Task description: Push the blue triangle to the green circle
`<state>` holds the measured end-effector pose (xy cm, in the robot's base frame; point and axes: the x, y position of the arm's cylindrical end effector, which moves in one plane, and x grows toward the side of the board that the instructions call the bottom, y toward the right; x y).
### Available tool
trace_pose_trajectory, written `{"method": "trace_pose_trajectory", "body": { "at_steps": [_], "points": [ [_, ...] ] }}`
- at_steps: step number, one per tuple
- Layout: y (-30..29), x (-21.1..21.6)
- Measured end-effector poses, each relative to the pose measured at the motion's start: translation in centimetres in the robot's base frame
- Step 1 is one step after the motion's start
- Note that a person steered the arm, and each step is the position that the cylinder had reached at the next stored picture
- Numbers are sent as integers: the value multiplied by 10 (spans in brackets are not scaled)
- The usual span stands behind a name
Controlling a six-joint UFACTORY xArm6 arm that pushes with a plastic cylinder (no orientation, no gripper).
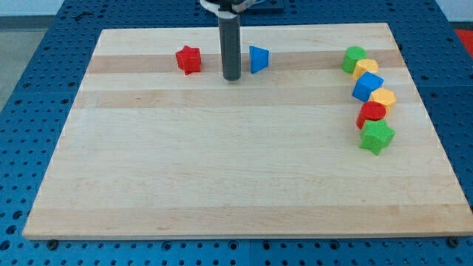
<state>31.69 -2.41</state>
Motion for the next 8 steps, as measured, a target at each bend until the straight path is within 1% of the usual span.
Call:
{"method": "trace_pose_trajectory", "body": {
  "at_steps": [1, 2, 3, 4, 5, 7, 8],
  "points": [
    [30, -41],
    [71, -69],
    [89, -77],
    [89, -77],
    [81, -76],
    [-1, -68],
    [-17, -54]
  ]
}}
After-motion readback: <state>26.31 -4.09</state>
